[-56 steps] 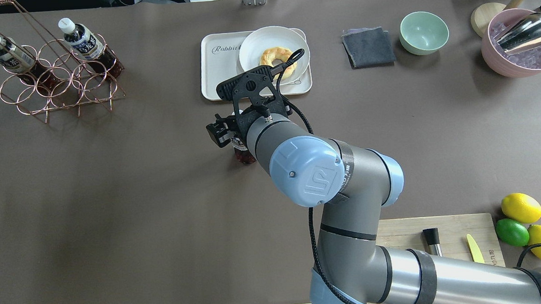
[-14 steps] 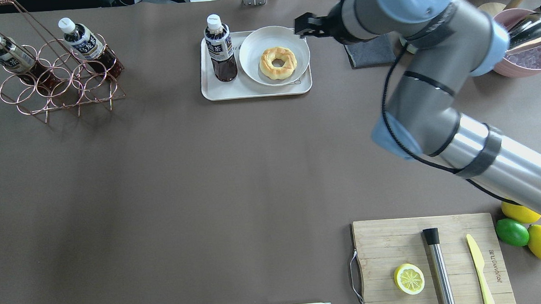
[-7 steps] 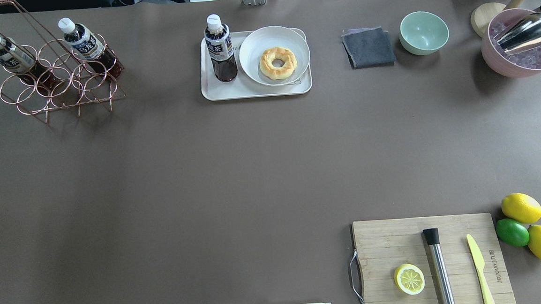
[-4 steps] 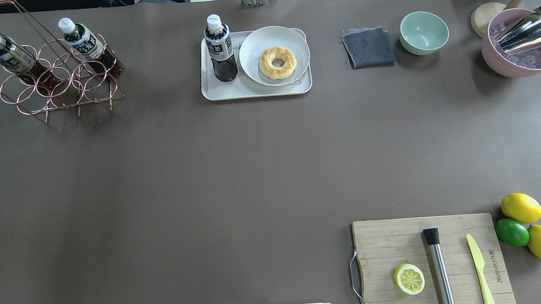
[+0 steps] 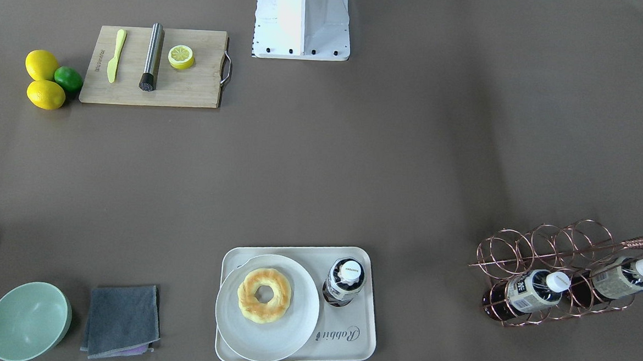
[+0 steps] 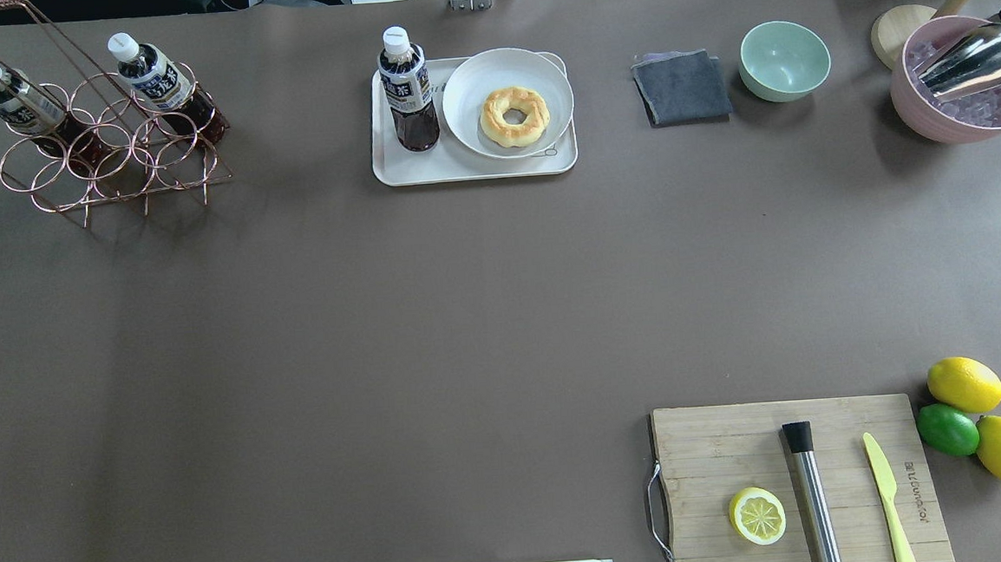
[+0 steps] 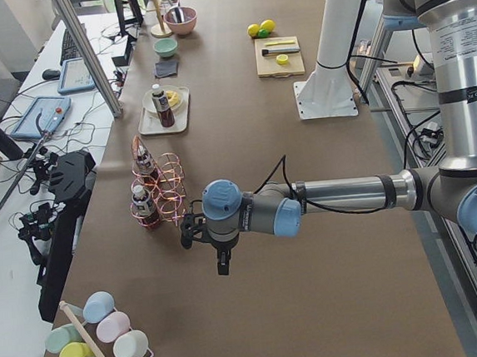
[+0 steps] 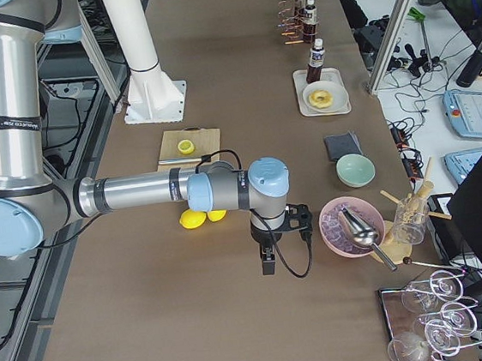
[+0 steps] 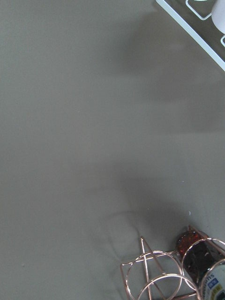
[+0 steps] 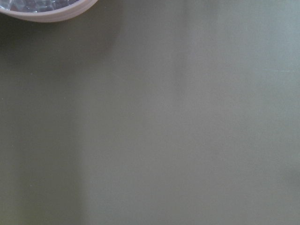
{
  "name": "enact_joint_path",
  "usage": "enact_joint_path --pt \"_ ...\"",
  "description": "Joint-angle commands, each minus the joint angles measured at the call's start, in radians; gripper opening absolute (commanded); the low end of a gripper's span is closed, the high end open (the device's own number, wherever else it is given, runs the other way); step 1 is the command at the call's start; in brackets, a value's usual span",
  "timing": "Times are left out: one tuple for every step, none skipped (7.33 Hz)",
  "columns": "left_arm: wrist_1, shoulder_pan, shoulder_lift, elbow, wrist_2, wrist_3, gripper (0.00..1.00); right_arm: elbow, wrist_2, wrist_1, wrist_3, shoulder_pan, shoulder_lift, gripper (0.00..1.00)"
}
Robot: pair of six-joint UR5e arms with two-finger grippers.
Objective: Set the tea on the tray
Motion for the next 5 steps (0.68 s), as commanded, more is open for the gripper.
enact_joint_path --pt "0.014 -0.001 0.041 0.033 -0.001 -0.001 0.99 -0.021 0.002 0.006 0.000 -0.001 -0.001 1.00" --pt "0.037 0.001 0.024 0.060 0.001 -0.002 0.99 -0.023 0.002 0.008 0.000 0.001 -0.001 1.00" --pt "0.046 -0.002 0.021 0.061 0.001 -0.007 0.99 -0.023 0.002 0.006 0.000 0.001 -0.001 1.00" --pt "0.046 -0.004 0.021 0.067 0.001 -0.007 0.99 -0.028 0.003 0.008 -0.003 -0.001 -0.007 1.00" --pt "0.043 -0.004 0.027 0.081 0.021 -0.005 0.99 -0.029 0.003 0.009 -0.005 0.001 -0.015 1.00"
